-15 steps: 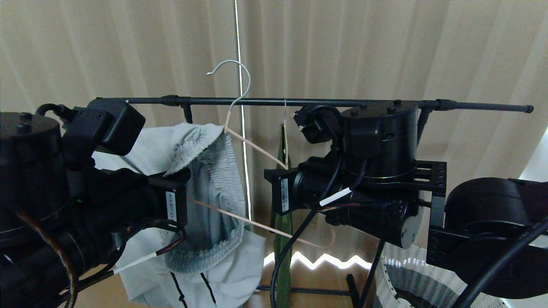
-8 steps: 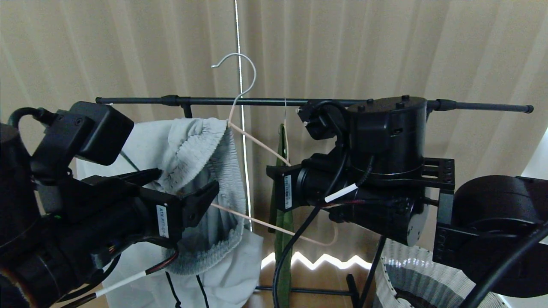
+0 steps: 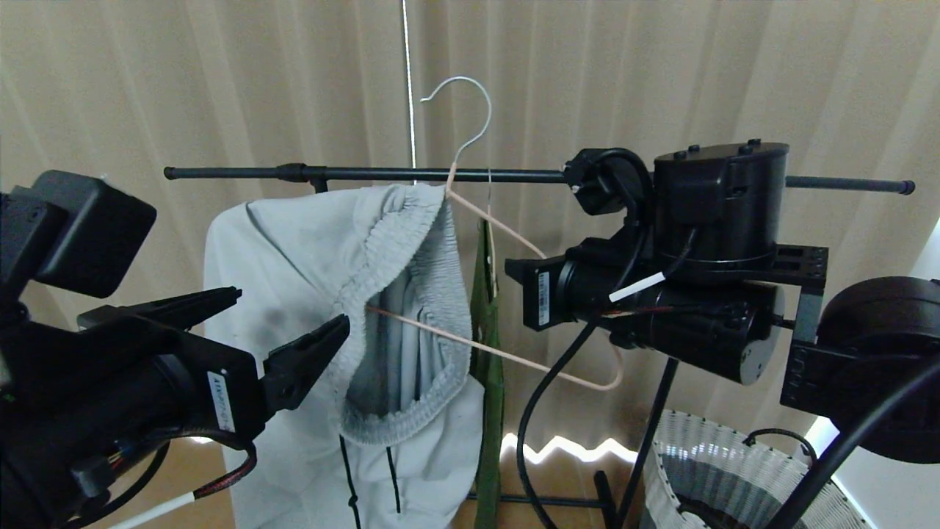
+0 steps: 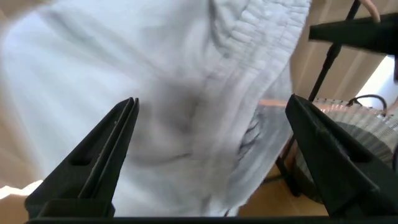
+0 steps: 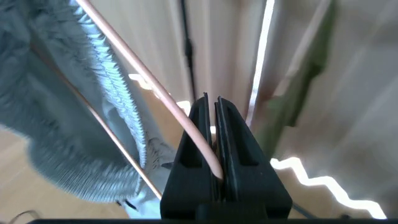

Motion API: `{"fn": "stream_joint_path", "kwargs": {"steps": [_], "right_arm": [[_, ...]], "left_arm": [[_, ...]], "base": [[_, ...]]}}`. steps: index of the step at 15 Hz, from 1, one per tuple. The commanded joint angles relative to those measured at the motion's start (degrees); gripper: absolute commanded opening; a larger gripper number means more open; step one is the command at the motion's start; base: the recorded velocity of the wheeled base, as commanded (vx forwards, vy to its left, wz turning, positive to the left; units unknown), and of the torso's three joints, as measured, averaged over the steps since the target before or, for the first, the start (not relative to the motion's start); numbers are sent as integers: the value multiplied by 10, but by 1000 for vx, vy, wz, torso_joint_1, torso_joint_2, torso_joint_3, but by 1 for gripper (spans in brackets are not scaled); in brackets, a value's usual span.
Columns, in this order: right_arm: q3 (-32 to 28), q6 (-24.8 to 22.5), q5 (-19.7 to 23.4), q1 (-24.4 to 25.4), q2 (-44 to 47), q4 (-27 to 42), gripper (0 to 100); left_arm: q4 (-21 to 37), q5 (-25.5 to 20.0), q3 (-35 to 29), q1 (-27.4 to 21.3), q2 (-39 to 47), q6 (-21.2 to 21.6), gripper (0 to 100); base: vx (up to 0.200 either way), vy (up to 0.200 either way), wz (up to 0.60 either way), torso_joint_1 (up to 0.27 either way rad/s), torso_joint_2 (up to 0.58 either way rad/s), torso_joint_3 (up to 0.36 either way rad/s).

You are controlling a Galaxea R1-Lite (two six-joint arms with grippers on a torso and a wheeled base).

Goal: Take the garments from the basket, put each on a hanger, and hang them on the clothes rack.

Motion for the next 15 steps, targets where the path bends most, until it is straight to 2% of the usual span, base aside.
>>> {"fn": "stream_joint_path", "kwargs": {"steps": [1, 4, 6, 7, 10, 11, 12, 14, 15], "right_arm": [[9, -10, 1, -28, -20, 5, 0], [50, -39, 9, -51, -52, 6, 0], [90, -46, 29, -57, -75, 3, 0], [100, -46, 40, -57, -83, 2, 0], [118, -52, 61, -57, -102, 4, 0], [120, -62, 62, -57, -107, 5, 0], [123, -64, 62, -57, -107, 5, 0], [127, -67, 63, -55, -104, 5, 0], [127, -71, 63, -55, -101, 3, 0]], "left_arm": [[-1, 0, 9, 0, -17, 9, 100], [-1, 0, 5, 20, -18, 52, 100], [-2, 0, 2, 39, -20, 113, 100], [-5, -1, -2, 40, -19, 128, 100], [-5, -22, -13, 43, -9, 142, 100], [-5, -76, -23, 58, -6, 158, 100], [-3, -145, -38, 90, -6, 199, 100], [-3, -234, -55, 160, 6, 290, 100], [-3, -275, -63, 182, 16, 323, 100]], "base": [[0, 0, 0, 0, 0, 0], [0, 0, 0, 0, 0, 0], [0, 0, 0, 0, 0, 0], [0, 0, 0, 0, 0, 0], [0, 0, 0, 0, 0, 0], [0, 0, 0, 0, 0, 0], [0, 0, 0, 0, 0, 0], [0, 0, 0, 0, 0, 0], [0, 0, 0, 0, 0, 0]]}}
